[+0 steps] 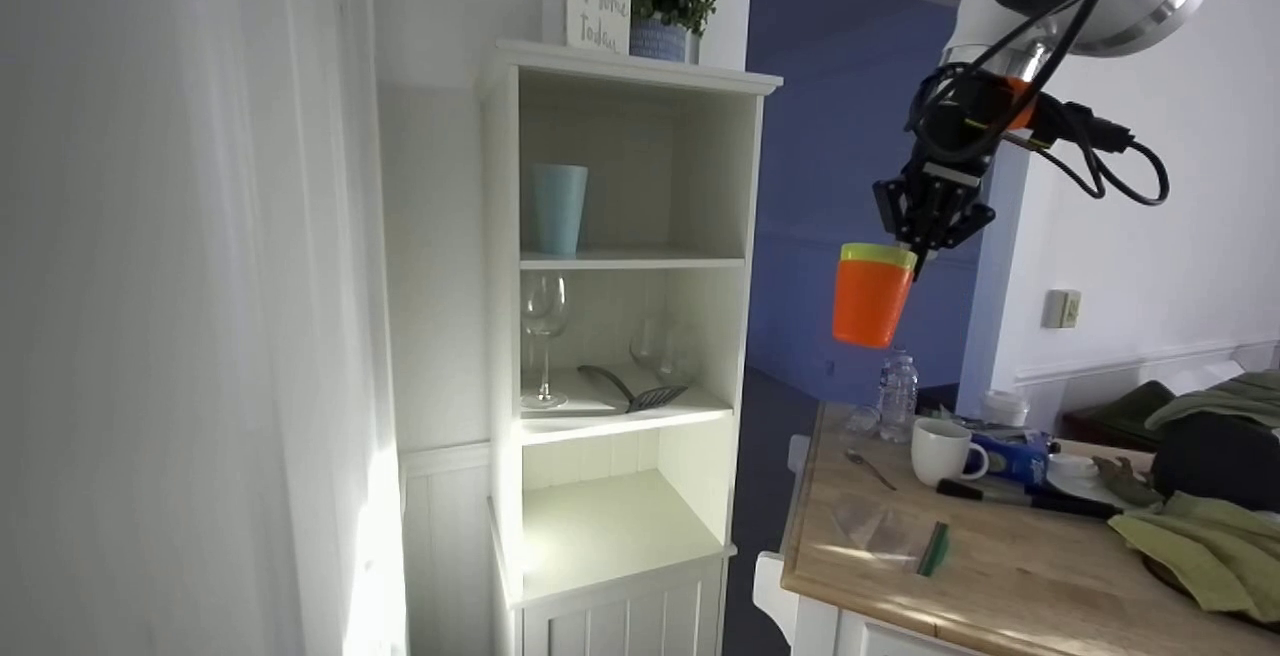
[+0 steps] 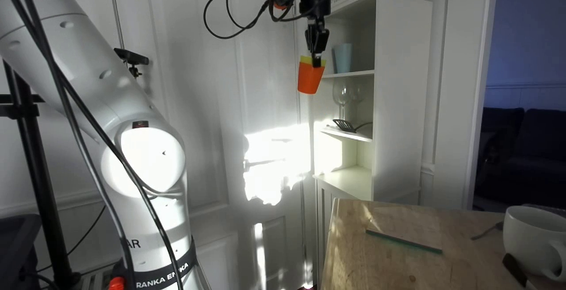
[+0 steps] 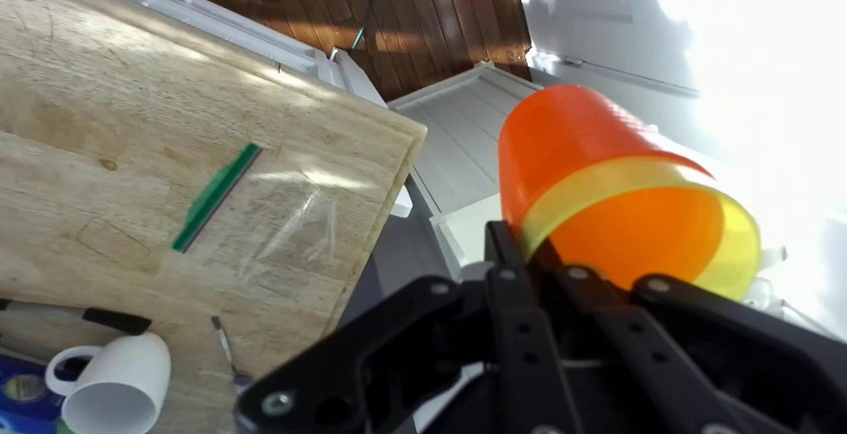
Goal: Put the orange and yellow plastic cup on the top shelf of the cabinet
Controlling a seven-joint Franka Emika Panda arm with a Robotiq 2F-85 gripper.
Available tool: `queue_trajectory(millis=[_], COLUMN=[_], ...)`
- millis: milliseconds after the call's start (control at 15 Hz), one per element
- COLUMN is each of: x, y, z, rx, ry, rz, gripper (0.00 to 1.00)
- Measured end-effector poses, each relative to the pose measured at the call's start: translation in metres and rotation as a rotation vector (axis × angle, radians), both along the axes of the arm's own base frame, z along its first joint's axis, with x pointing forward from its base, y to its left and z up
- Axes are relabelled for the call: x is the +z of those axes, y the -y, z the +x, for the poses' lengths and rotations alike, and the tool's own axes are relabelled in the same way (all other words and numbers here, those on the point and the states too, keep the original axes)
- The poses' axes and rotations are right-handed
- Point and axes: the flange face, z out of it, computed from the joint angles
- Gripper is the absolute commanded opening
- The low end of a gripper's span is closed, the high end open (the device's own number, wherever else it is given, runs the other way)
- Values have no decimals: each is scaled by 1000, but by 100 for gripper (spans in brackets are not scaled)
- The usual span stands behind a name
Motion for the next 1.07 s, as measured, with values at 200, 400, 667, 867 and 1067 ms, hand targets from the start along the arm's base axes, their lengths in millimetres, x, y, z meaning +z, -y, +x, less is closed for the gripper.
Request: queue_trajectory(millis=[200,400,667,867,1067], x=[-2,-3,-5,-1,8], y=[1,1,-16,-57,-89], z=[1,1,1,0,2], rx=[-2,-2,-24,-117,-266], ry=[-1,-2,-13,-27,-30], rz=[1,1,-7,-15,-12], gripper=[6,1,1,1,1])
